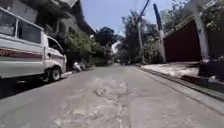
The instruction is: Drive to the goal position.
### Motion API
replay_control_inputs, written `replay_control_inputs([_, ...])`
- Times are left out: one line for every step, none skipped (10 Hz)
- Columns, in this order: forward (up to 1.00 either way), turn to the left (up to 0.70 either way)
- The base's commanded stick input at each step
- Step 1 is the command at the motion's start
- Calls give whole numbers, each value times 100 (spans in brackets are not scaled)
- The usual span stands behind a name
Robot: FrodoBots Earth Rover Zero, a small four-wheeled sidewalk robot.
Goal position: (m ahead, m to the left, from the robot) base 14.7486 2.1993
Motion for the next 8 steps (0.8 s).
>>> replay_control_inputs([100,0])
replay_control_inputs([100,0])
replay_control_inputs([100,0])
replay_control_inputs([100,0])
replay_control_inputs([100,0])
replay_control_inputs([100,0])
replay_control_inputs([100,0])
replay_control_inputs([100,0])
